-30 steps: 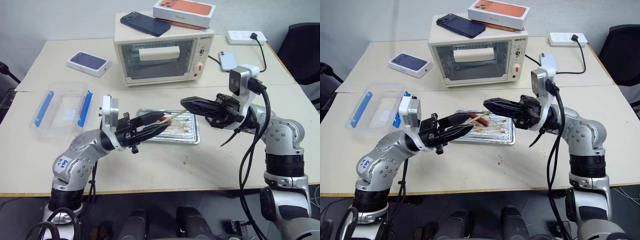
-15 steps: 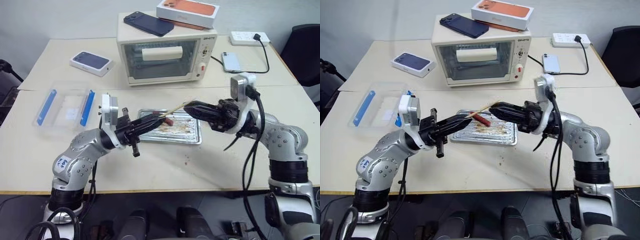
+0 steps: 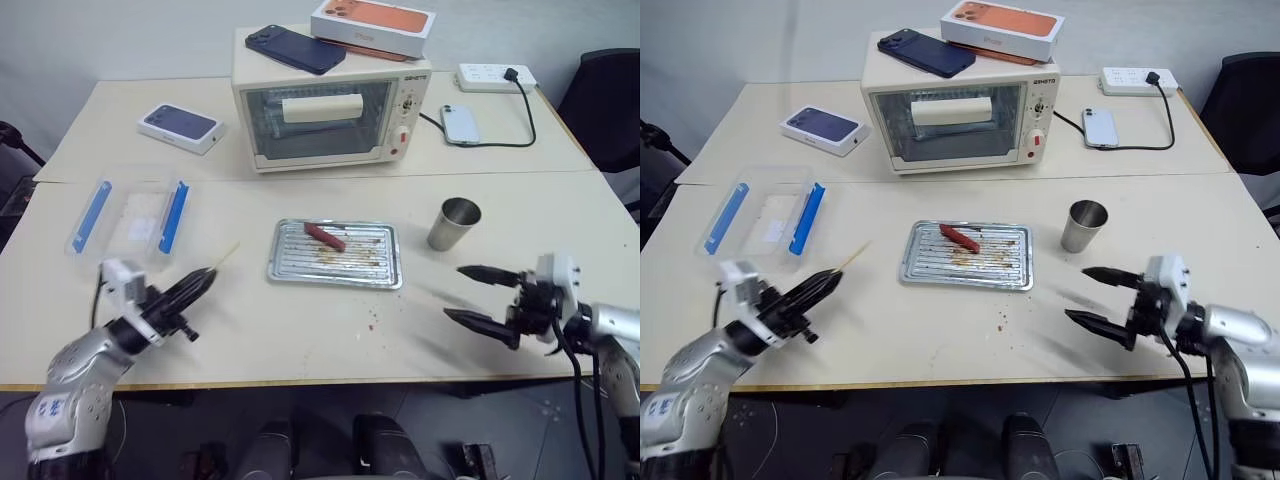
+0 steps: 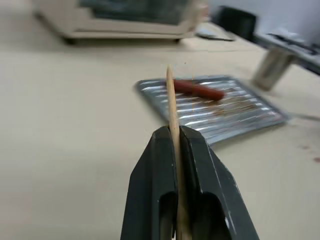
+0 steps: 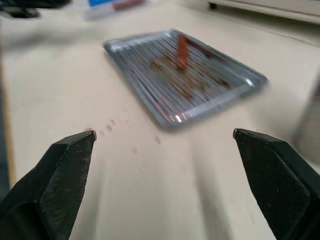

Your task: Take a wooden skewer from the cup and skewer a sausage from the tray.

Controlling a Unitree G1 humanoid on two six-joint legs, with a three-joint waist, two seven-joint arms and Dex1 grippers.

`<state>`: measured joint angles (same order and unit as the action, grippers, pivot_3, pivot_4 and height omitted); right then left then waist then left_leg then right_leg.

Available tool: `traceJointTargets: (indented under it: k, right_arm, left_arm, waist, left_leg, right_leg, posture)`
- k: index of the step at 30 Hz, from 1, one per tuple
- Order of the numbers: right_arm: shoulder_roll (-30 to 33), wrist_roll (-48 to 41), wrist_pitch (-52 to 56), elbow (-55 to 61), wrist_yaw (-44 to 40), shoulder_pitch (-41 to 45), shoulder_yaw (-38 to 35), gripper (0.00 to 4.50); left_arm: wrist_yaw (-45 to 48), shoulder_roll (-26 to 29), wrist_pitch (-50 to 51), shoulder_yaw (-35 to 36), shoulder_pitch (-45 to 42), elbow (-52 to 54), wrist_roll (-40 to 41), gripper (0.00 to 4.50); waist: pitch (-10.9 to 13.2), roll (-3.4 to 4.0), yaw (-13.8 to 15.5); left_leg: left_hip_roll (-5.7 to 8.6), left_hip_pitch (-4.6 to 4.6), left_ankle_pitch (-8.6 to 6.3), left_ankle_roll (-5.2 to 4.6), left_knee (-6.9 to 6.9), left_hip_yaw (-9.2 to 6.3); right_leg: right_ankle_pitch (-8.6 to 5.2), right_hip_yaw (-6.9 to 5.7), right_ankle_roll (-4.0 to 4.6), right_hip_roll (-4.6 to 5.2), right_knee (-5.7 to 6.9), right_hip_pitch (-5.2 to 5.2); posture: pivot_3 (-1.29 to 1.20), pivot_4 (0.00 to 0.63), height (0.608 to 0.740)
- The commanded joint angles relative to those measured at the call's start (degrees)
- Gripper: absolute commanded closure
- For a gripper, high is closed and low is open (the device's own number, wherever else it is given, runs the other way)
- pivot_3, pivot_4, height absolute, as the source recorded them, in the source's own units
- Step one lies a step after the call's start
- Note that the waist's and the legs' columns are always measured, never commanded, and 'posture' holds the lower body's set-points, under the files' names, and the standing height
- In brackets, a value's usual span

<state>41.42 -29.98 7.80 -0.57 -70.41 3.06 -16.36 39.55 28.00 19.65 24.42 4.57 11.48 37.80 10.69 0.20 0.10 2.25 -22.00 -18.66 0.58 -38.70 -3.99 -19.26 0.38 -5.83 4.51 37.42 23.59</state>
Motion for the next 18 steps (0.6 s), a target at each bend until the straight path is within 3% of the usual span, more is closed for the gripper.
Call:
traceJointTargets:
  k: [1,4,9,14,18]
  right_arm:
    - [-0.9,1.0,0.8,5.6,4.6,2.1,1.7,0.03]
    - [-1.7,1.0,9.2,11.7,9.4,7.2,7.4,0.03]
    - [-6.1,5.0,30.9,11.9,21.9,25.6,19.8,0.03]
    - [-16.3,11.4,34.9,-1.1,29.1,39.4,26.8,0.03]
    - [-21.8,17.8,30.2,-11.7,30.3,46.0,32.7,0.03]
  left_arm:
    - [-2.3,-0.6,-0.9,2.6,1.3,3.9,1.3,4.50]
    - [-2.9,-0.7,-0.4,2.5,1.8,4.9,1.7,4.50]
    - [-3.9,-1.0,0.7,1.5,0.7,5.9,2.1,4.50]
    - [-4.1,-0.9,1.9,0.0,0.0,6.9,2.1,4.50]
    - [-4.7,-1.1,2.4,-0.9,-0.1,7.8,2.1,4.50]
  waist:
    - [0.0,0.00,-0.1]
    - [0.0,0.00,-0.4]
    - [0.0,-0.06,-0.4]
    - [-0.1,-0.15,-0.2]
    - [-0.1,-0.20,-0.3]
  left_leg:
    - [0.00,0.01,0.01,0.02,-0.01,0.00]
    - [-0.06,0.09,0.04,0.08,0.01,0.00]
    - [-0.07,0.38,0.16,0.26,0.47,0.03]
    - [-0.06,0.39,0.20,0.32,0.63,0.00]
    - [0.03,0.37,0.17,0.27,0.63,-0.02]
  right_leg:
    - [0.01,0.00,-0.01,0.00,0.01,-0.01]
    - [0.01,0.03,-0.01,-0.04,0.05,-0.03]
    - [-0.01,0.07,0.02,-0.04,0.01,-0.08]
    - [-0.04,0.02,0.07,-0.04,-0.02,-0.04]
    - [-0.04,0.02,0.08,0.02,-0.02,-0.03]
  posture:
    - [0.00,0.150,0.740]
    - [0.00,0.150,0.740]
    - [0.00,0.150,0.740]
    - [0.00,0.150,0.740]
    - [0.00,0.150,0.740]
